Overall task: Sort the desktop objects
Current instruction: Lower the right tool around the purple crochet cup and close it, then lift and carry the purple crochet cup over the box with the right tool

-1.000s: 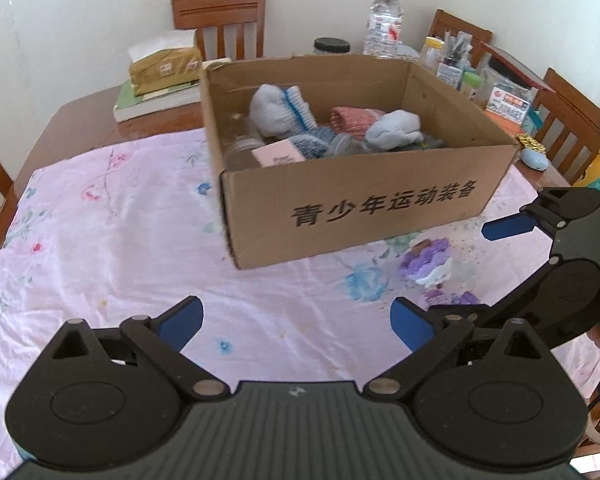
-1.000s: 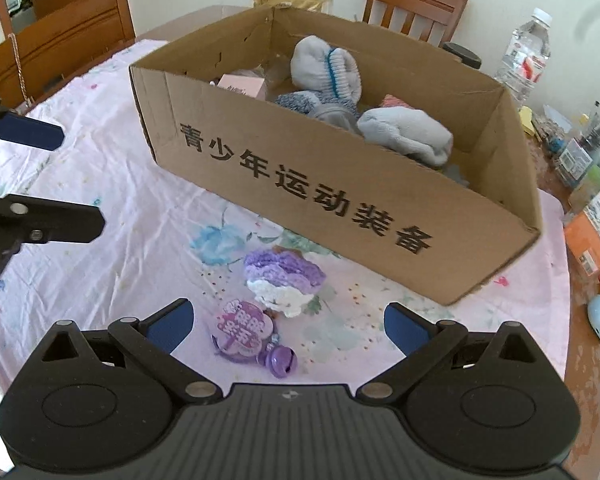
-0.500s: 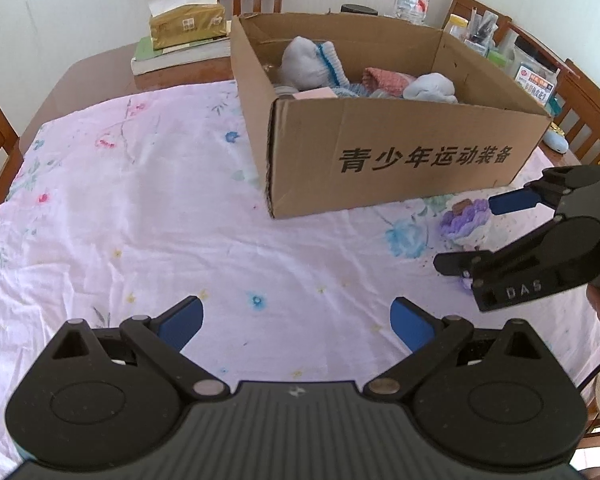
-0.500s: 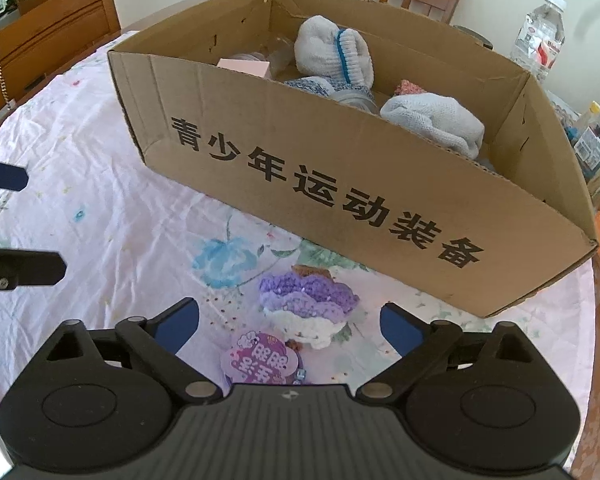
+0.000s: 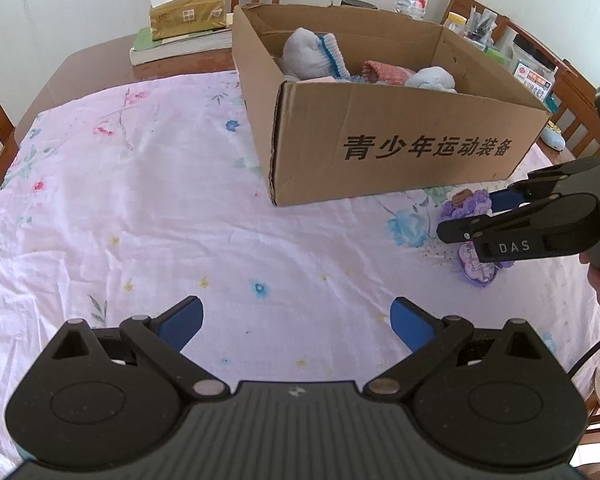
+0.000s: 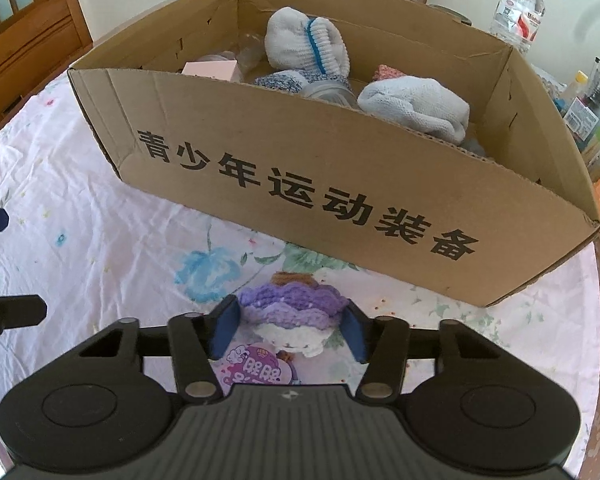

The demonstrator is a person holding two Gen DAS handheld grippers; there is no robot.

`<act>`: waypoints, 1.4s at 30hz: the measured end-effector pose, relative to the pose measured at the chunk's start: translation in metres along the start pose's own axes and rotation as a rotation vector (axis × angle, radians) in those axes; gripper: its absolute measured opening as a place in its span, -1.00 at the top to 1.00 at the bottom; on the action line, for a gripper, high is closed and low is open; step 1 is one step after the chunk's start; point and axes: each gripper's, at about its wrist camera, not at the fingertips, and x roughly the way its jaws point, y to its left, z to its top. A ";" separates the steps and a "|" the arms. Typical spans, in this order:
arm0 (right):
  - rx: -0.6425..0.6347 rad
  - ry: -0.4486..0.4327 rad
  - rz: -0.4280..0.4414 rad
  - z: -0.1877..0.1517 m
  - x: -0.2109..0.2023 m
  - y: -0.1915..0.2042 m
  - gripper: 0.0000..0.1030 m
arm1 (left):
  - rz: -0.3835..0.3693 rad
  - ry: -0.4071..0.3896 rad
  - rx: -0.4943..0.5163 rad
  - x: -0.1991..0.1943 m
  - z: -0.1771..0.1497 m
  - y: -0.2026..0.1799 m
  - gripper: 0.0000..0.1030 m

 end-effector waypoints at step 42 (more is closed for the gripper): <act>-0.164 -0.079 0.019 0.009 -0.098 0.012 -0.07 | 0.004 -0.029 0.024 -0.043 -0.015 -0.018 -0.94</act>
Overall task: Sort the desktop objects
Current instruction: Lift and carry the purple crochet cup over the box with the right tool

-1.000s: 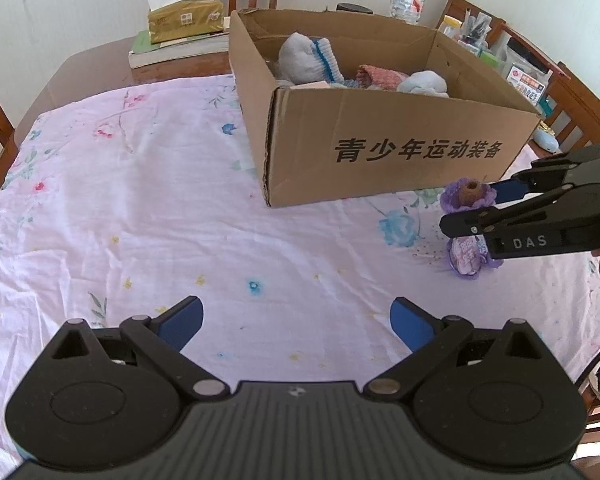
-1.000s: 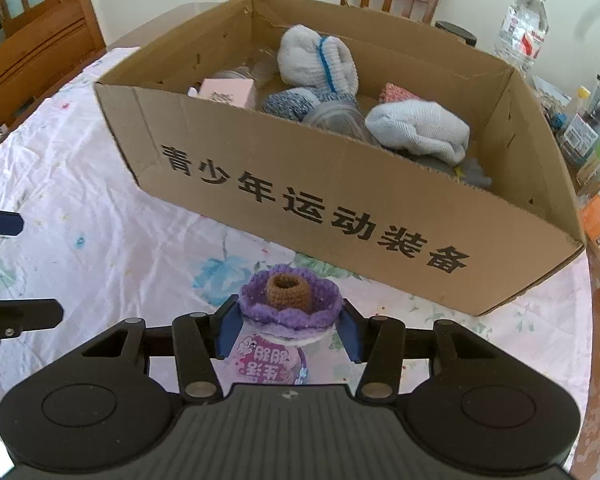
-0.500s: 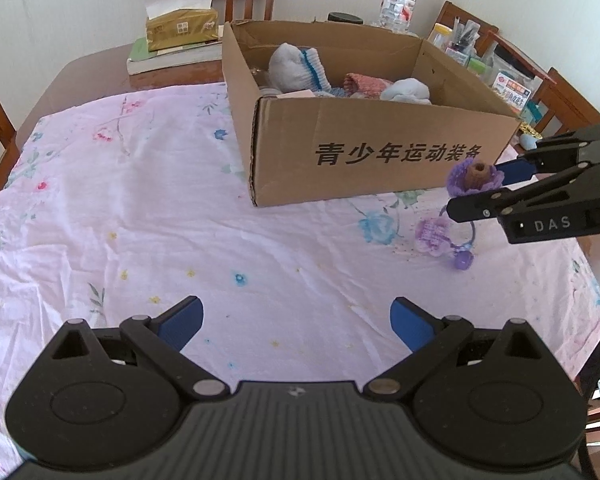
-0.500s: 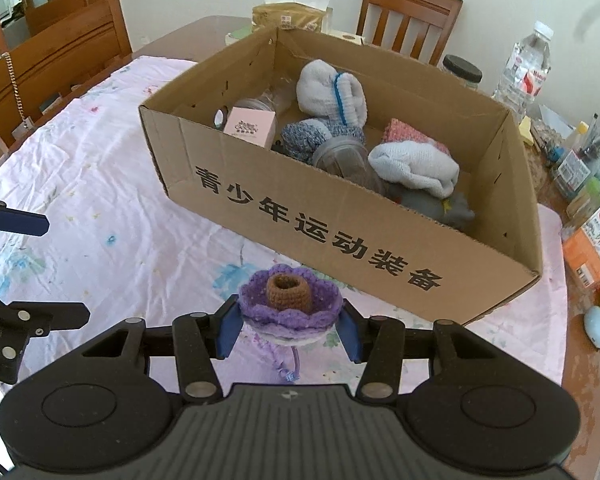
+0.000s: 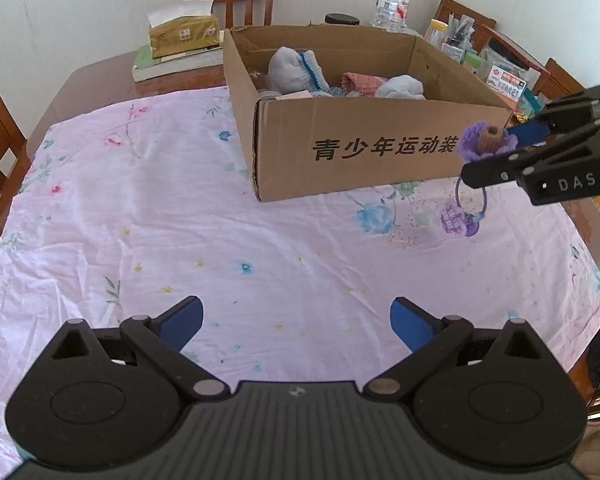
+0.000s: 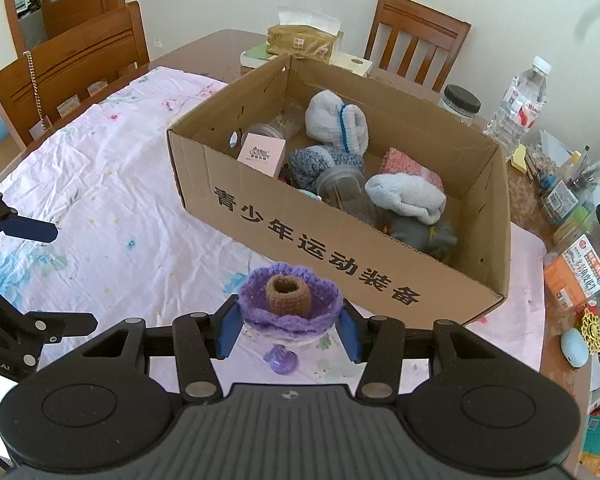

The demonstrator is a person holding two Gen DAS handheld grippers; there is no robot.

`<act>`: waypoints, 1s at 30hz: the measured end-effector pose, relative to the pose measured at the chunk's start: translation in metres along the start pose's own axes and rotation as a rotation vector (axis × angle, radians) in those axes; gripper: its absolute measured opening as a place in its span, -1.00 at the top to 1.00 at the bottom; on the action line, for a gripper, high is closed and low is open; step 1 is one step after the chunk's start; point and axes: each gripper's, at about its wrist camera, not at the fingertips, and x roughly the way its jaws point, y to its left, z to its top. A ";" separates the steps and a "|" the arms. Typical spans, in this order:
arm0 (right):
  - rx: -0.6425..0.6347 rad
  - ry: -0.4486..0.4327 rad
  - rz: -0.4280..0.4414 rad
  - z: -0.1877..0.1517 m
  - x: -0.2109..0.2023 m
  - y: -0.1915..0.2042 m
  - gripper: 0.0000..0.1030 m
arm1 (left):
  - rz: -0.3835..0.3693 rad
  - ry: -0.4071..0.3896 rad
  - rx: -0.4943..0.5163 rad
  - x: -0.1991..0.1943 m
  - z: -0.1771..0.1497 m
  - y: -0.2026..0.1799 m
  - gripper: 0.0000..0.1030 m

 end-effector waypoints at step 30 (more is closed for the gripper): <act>-0.152 -0.169 -0.012 0.082 -0.039 -0.041 -0.07 | 0.054 -0.033 -0.073 -0.018 0.006 -0.019 -0.94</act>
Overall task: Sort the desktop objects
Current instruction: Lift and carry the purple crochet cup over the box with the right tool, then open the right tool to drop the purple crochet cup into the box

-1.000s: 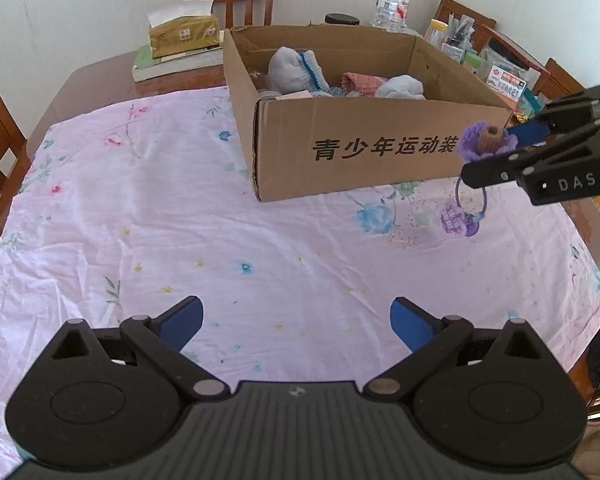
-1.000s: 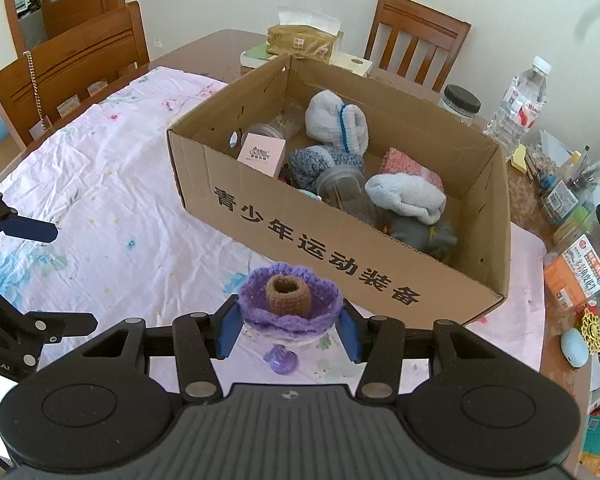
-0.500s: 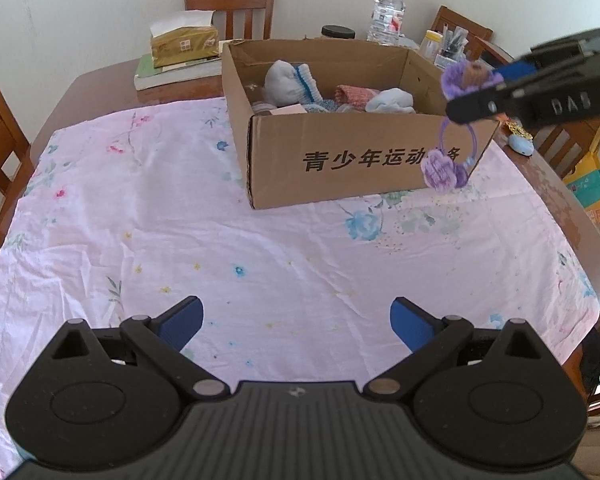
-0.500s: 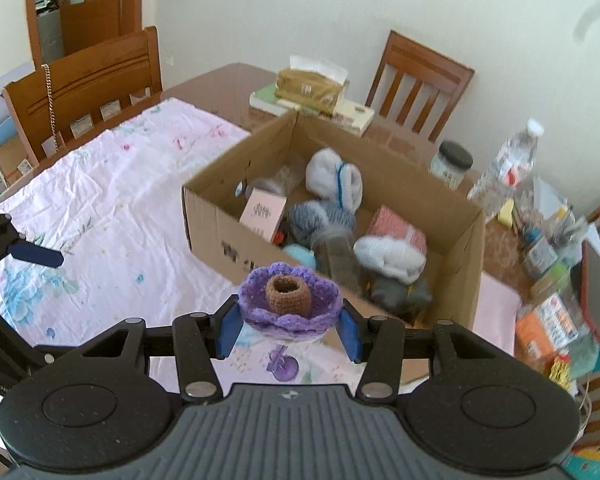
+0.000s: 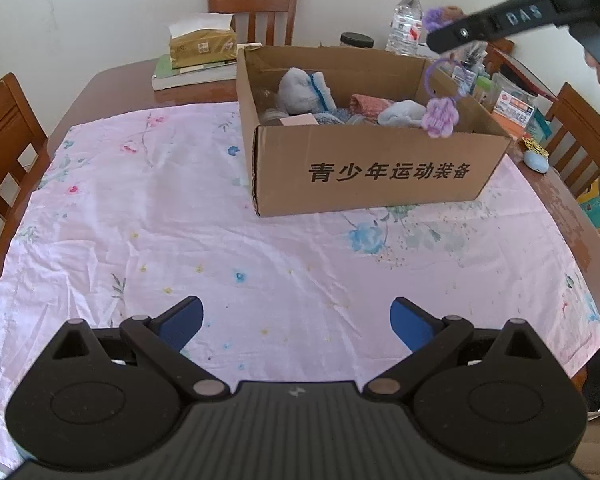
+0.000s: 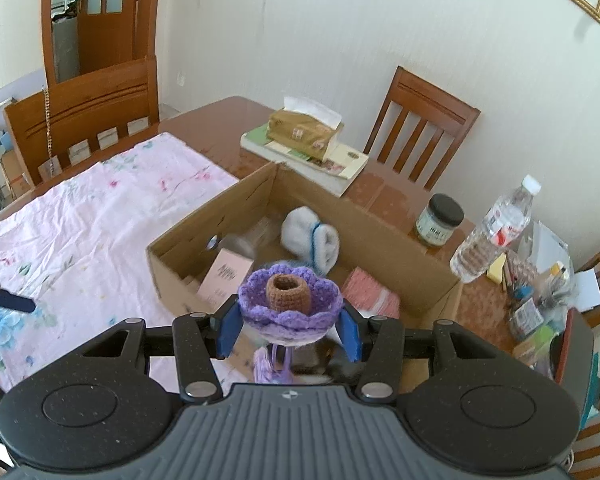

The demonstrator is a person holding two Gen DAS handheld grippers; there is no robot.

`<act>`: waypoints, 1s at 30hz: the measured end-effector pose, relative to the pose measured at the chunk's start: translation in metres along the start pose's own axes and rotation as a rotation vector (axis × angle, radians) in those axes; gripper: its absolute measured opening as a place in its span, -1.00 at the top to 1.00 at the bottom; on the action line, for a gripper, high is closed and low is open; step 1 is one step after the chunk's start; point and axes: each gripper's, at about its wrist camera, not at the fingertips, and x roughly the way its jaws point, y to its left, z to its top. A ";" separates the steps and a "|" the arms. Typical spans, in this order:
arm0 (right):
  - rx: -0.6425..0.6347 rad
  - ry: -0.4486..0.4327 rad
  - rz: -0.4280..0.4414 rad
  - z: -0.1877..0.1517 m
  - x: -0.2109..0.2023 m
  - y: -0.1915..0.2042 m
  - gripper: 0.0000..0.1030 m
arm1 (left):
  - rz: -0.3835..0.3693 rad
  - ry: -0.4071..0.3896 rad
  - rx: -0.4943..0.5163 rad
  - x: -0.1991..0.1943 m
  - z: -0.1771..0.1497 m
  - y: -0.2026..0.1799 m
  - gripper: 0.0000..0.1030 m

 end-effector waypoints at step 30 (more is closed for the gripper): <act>0.120 0.141 0.030 0.012 0.098 -0.060 -0.85 | 0.124 -0.001 -0.084 0.012 0.011 0.010 -0.94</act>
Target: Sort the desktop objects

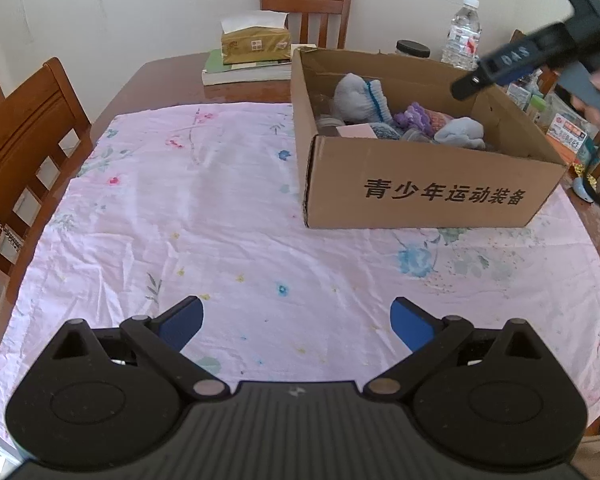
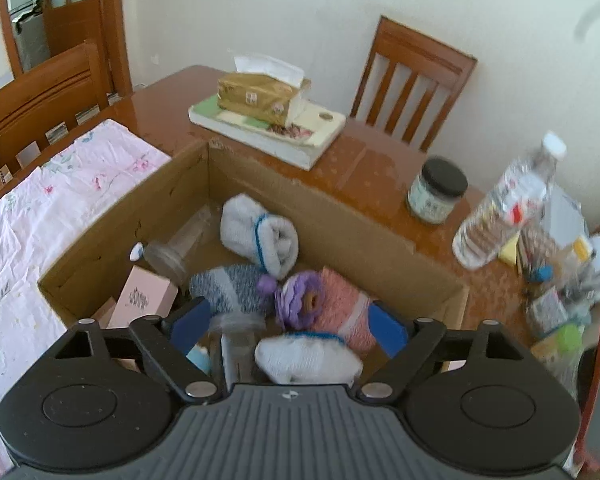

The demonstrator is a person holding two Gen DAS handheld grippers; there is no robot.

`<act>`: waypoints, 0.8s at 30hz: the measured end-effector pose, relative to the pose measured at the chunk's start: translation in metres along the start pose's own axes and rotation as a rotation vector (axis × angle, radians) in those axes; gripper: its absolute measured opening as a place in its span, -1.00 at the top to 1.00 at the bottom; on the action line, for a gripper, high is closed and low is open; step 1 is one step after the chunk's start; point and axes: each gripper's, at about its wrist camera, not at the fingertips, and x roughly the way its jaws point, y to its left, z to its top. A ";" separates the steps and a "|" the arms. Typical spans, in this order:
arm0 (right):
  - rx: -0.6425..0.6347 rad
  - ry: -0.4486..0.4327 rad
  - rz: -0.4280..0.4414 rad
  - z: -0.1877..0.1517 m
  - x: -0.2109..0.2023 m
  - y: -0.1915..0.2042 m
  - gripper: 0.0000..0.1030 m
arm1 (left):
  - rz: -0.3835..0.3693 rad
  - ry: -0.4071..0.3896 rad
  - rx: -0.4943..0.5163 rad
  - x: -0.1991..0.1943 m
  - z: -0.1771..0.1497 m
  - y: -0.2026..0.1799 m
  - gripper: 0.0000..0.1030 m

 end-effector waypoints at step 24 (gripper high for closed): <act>0.188 0.056 0.022 -0.053 -0.040 0.015 -1.00 | 0.053 -0.040 0.115 0.004 0.022 -0.022 -0.94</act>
